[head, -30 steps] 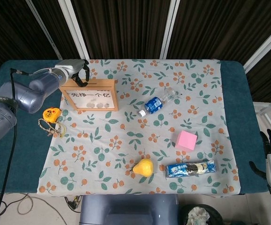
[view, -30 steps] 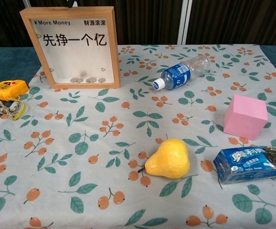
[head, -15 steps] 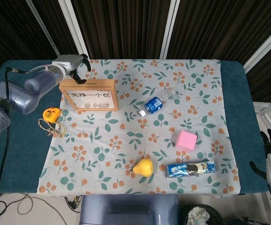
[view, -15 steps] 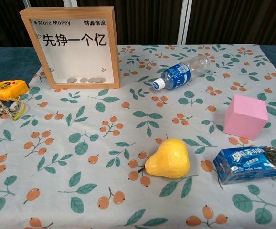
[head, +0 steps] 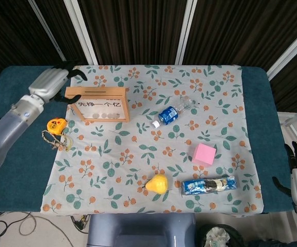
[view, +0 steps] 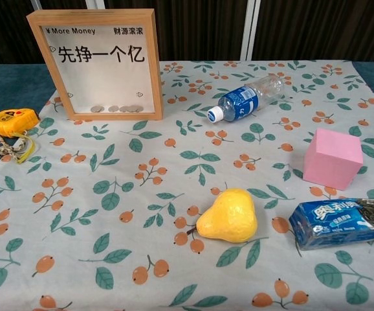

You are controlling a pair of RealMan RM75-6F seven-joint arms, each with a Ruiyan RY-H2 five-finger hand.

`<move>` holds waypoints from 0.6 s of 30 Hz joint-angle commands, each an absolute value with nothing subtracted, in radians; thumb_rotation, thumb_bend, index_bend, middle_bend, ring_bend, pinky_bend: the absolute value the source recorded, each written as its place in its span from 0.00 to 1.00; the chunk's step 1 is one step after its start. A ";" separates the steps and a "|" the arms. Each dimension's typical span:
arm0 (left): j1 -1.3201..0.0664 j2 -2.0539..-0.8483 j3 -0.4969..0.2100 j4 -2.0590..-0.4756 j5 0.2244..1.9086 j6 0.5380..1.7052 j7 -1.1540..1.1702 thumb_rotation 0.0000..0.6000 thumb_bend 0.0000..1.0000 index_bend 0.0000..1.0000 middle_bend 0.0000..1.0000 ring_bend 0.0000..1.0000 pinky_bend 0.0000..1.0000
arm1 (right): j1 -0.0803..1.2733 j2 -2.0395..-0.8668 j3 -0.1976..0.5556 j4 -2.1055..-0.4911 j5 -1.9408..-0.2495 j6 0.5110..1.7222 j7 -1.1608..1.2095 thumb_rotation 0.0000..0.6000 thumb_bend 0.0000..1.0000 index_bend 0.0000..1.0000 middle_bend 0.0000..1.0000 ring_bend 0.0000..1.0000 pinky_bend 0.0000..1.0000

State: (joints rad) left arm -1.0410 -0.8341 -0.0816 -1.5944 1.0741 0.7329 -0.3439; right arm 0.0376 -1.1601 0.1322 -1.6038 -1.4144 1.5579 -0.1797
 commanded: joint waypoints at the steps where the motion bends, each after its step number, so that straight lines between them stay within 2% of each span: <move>1: -0.827 -0.758 -0.031 -1.751 1.160 0.995 -0.204 1.00 0.34 0.32 0.03 0.00 0.00 | 0.039 -1.162 0.130 -1.601 -1.420 1.558 -0.177 1.00 0.30 0.08 0.00 0.00 0.00; 6: -0.664 -0.831 0.022 -1.751 1.234 1.212 -0.072 1.00 0.34 0.27 0.01 0.00 0.00 | 0.042 -1.165 0.123 -1.593 -1.440 1.560 -0.181 1.00 0.30 0.08 0.00 0.00 0.00; 9: -0.585 -0.898 0.041 -1.727 1.256 1.300 -0.042 1.00 0.34 0.25 0.00 0.00 0.00 | 0.043 -1.166 0.122 -1.590 -1.445 1.561 -0.177 1.00 0.30 0.08 0.00 0.00 0.00; 14: -0.487 -1.002 0.079 -1.653 1.313 1.380 -0.027 1.00 0.34 0.22 0.00 0.00 0.00 | 0.047 -1.169 0.121 -1.585 -1.454 1.560 -0.173 1.00 0.30 0.08 0.00 0.00 0.00; 18: -0.432 -1.081 0.082 -1.586 1.356 1.434 -0.015 1.00 0.34 0.21 0.00 0.00 0.00 | 0.050 -1.171 0.120 -1.579 -1.462 1.560 -0.172 1.00 0.30 0.08 0.00 0.00 0.00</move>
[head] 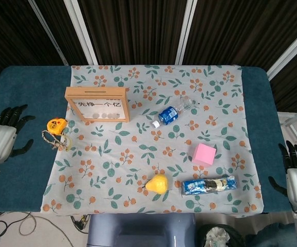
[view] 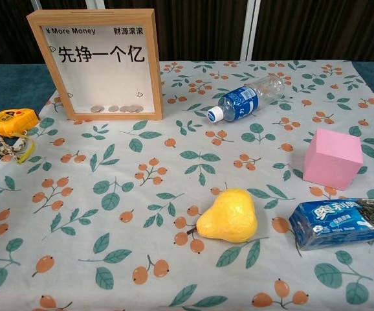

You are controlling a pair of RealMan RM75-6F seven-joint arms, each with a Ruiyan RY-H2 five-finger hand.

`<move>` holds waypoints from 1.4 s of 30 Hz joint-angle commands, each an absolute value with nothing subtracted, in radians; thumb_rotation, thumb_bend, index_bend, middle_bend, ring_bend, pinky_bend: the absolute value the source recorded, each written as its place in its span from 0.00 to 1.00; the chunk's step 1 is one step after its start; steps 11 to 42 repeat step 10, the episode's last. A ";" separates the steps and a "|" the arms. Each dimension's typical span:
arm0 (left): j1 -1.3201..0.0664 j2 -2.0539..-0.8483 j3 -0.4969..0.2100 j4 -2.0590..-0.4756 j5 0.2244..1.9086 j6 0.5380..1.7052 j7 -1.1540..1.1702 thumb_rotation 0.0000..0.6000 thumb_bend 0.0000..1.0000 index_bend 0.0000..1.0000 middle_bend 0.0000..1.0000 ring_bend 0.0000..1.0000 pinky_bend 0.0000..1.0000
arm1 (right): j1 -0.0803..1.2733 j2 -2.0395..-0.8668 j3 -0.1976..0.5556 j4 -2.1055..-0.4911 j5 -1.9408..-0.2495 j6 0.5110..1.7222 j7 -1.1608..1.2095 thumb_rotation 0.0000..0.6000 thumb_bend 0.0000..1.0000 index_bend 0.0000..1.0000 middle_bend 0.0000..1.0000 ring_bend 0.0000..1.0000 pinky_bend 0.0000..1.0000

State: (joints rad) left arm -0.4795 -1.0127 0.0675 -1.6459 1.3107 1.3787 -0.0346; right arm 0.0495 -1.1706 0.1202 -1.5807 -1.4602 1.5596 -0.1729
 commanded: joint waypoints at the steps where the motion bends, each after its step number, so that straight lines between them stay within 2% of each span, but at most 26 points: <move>1: -0.419 -1.098 0.081 -1.574 1.362 1.445 -0.011 1.00 0.33 0.21 0.00 0.00 0.00 | 0.051 -1.172 0.120 -1.578 -1.463 1.560 -0.171 1.00 0.30 0.08 0.00 0.00 0.00; 9: -0.351 -1.166 0.069 -1.519 1.401 1.496 -0.023 1.00 0.33 0.19 0.00 0.00 0.00 | 0.050 -1.172 0.121 -1.575 -1.465 1.566 -0.166 1.00 0.30 0.08 0.00 0.00 0.00; 42: -0.345 -1.166 0.068 -1.520 1.403 1.493 -0.033 1.00 0.32 0.19 0.00 0.00 0.00 | 0.050 -1.172 0.121 -1.575 -1.465 1.567 -0.166 1.00 0.30 0.08 0.00 0.00 0.00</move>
